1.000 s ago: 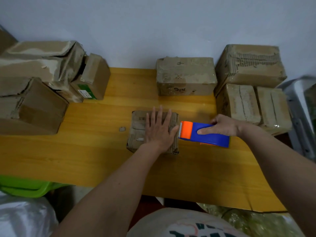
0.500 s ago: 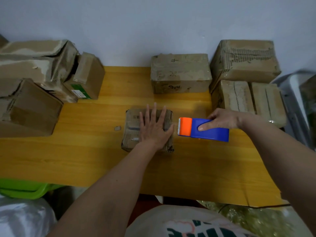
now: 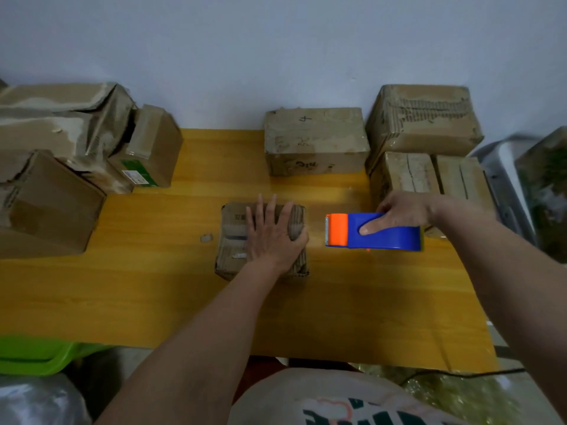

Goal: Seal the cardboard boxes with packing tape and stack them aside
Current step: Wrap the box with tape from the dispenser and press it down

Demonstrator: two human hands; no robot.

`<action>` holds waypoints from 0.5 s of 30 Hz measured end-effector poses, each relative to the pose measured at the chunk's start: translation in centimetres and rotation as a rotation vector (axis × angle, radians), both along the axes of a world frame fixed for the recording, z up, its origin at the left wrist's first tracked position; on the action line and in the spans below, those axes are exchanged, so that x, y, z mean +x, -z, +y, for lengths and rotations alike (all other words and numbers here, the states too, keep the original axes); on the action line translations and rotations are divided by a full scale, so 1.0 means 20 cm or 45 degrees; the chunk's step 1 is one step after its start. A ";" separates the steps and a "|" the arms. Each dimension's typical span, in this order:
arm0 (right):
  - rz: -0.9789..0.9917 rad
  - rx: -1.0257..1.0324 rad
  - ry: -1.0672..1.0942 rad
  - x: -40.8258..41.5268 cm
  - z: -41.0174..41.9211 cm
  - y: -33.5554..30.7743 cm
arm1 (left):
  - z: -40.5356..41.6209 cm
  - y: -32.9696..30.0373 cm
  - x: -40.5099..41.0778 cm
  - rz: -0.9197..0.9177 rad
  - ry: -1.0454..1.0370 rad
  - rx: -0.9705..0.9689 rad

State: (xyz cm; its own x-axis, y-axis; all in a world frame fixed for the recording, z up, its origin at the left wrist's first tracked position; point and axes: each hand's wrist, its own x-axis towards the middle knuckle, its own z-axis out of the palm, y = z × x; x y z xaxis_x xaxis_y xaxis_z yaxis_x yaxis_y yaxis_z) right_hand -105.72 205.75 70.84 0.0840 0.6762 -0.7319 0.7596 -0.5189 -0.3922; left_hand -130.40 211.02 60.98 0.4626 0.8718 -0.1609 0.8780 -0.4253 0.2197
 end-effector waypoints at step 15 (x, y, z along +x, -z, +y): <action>0.012 -0.052 0.035 -0.09 0.03 -0.01 | -0.01 0.00 0.01 0.094 0.007 -0.008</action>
State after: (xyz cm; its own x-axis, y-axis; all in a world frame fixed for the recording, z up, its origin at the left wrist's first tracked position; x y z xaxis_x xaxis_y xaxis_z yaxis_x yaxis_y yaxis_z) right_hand -107.42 206.30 71.00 0.0950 0.6434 -0.7596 0.7414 -0.5549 -0.3773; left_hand -130.22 210.79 61.06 0.4539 0.8683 -0.2002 0.8896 -0.4289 0.1568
